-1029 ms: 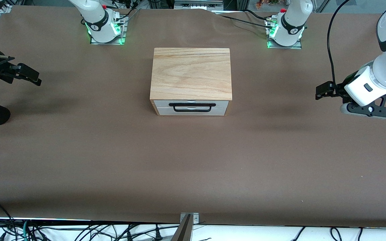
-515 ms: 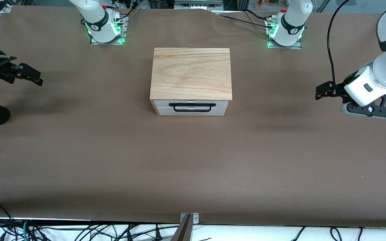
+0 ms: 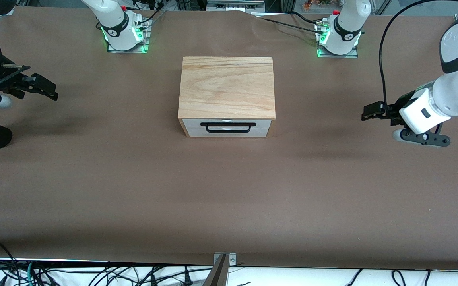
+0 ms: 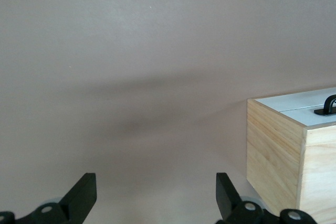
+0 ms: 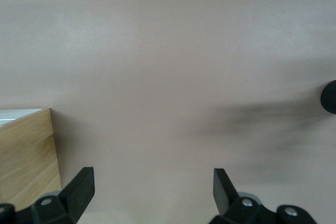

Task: Pull top drawer with both arms simultaneously
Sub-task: 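Move both grippers toward the black drawer handle from either end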

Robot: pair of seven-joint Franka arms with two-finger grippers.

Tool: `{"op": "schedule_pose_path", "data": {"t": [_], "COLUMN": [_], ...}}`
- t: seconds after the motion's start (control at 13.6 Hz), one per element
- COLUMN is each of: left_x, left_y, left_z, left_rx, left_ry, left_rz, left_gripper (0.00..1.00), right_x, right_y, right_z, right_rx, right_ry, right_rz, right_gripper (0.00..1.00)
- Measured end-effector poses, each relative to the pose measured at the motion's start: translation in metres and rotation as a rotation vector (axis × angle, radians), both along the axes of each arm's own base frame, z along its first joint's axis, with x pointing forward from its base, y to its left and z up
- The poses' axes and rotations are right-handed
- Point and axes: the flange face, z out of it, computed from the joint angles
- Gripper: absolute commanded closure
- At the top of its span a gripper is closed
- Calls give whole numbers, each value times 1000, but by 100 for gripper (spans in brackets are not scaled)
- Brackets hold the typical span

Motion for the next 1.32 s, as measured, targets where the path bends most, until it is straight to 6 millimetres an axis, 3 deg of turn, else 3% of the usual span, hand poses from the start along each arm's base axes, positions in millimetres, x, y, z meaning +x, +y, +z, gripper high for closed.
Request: {"op": "schedule_pose_path", "data": {"t": [0.29, 0.59, 0.81, 0.96, 1.32], "left_x": [3, 7, 11, 17, 36], "left_y": [-6, -11, -24, -37, -76], "left_z": [-12, -26, -42, -69, -165], "left_rx": [-22, -66, -173, -263, -591], "left_ry": [23, 50, 91, 148, 235], "left_rz": [-1, 7, 31, 56, 42], "left_gripper": [0, 0, 0, 0, 0], "right_x": [5, 19, 32, 42, 62], "right_y": [4, 41, 68, 81, 131], "right_z": [-13, -53, -90, -119, -179], "right_rx": [0, 23, 191, 274, 505], "right_ry": [25, 92, 151, 185, 204], "right_rz": [10, 65, 44, 34, 68], "right_gripper": [0, 0, 0, 0, 0]}}
